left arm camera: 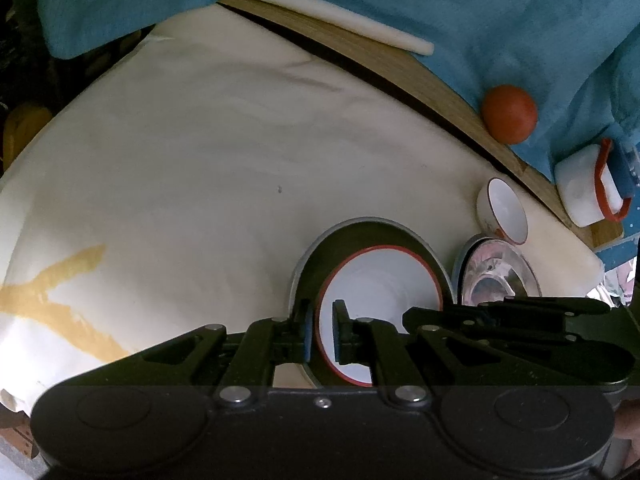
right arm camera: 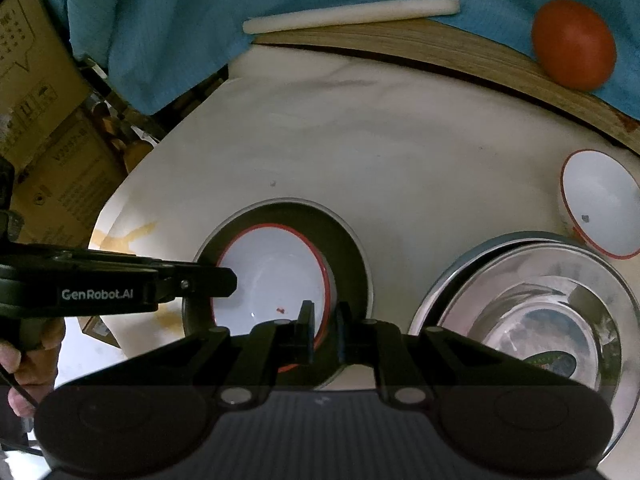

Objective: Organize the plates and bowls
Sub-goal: 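Lower the white bowl into the steel bowl and open both grippers, then move both grippers to the rim of the second white bowl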

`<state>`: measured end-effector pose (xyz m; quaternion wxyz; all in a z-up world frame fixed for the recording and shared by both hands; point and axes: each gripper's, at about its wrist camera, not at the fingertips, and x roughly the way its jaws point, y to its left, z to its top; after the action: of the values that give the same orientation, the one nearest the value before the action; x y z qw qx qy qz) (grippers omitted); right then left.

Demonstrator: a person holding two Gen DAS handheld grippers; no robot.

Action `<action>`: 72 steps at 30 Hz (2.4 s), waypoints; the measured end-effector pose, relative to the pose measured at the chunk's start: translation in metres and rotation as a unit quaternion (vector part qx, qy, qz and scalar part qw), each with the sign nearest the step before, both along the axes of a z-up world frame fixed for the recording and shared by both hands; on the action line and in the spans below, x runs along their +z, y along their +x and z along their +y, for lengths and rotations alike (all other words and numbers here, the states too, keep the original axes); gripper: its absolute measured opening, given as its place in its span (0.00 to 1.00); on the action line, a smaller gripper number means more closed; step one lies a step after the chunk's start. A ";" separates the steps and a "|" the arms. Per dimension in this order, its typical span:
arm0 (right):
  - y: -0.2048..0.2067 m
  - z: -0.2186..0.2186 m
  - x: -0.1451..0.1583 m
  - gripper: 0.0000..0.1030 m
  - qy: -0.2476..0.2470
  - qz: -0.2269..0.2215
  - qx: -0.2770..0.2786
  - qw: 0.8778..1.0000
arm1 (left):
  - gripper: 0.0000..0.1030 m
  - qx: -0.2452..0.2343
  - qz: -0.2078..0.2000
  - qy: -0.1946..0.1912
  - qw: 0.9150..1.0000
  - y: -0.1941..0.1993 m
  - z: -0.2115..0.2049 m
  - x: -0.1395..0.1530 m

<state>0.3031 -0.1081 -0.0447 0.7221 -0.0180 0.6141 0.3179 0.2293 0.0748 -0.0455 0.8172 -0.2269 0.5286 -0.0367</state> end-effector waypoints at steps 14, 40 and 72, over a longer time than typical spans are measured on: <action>0.001 -0.009 0.003 0.19 0.015 -0.001 -0.003 1.000 | 0.15 -0.006 -0.009 0.028 1.000 -0.001 -0.001 0.014; 0.029 -0.110 0.021 0.86 0.036 -0.062 -0.132 0.989 | 0.96 -0.059 -0.072 0.049 0.994 0.070 -0.052 0.036; 0.098 -0.218 -0.049 0.99 -0.035 -0.039 -0.251 0.967 | 0.99 -0.137 -0.014 0.071 0.988 0.191 -0.158 -0.026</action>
<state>0.4013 -0.3261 -0.0938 0.8014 0.0988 0.5807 0.1039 0.4202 -0.0835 -0.0712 0.8256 -0.0930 0.5448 -0.1137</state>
